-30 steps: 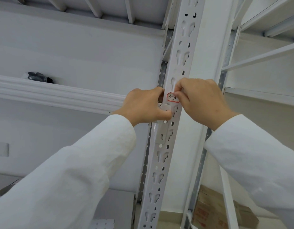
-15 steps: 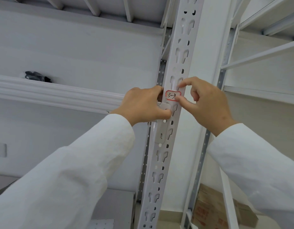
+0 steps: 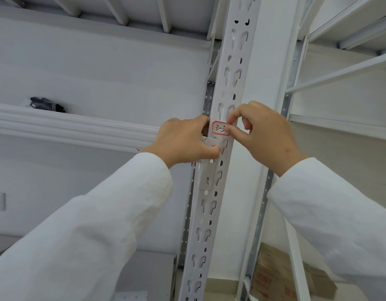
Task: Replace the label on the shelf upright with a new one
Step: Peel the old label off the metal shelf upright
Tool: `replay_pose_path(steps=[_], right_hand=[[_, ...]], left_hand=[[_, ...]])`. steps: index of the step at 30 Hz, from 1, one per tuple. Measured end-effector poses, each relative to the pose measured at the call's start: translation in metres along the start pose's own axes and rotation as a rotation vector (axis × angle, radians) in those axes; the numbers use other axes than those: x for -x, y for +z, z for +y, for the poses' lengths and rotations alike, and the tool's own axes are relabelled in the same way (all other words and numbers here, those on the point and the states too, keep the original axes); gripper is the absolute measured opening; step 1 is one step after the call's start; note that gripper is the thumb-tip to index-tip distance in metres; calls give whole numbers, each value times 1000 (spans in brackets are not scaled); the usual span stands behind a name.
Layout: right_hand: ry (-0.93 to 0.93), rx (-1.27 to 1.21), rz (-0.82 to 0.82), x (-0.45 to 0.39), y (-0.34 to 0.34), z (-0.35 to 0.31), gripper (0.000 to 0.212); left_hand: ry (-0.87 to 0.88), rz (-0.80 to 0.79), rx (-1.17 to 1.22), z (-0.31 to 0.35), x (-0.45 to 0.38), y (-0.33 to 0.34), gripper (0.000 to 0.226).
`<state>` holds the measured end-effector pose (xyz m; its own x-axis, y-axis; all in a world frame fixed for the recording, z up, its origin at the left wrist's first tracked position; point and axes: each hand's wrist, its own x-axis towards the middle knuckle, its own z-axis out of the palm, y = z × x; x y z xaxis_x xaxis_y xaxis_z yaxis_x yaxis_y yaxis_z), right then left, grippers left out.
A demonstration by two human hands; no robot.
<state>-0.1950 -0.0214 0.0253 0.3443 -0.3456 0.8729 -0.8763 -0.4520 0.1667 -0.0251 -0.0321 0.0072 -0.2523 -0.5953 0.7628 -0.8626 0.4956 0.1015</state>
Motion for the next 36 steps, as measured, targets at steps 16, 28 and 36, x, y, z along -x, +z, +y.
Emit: replay_pose_path(steps=[16, 28, 36], right_hand=[[-75, -35, 60, -1, 2, -1, 9], [-134, -125, -55, -8, 5, -6, 5], [-110, -321, -63, -7, 8, -2, 7]], left_hand=[[1, 2, 3, 0, 0, 0, 29], [-1, 0, -7, 0, 0, 0, 30], [3, 15, -4, -1, 0, 1, 29]])
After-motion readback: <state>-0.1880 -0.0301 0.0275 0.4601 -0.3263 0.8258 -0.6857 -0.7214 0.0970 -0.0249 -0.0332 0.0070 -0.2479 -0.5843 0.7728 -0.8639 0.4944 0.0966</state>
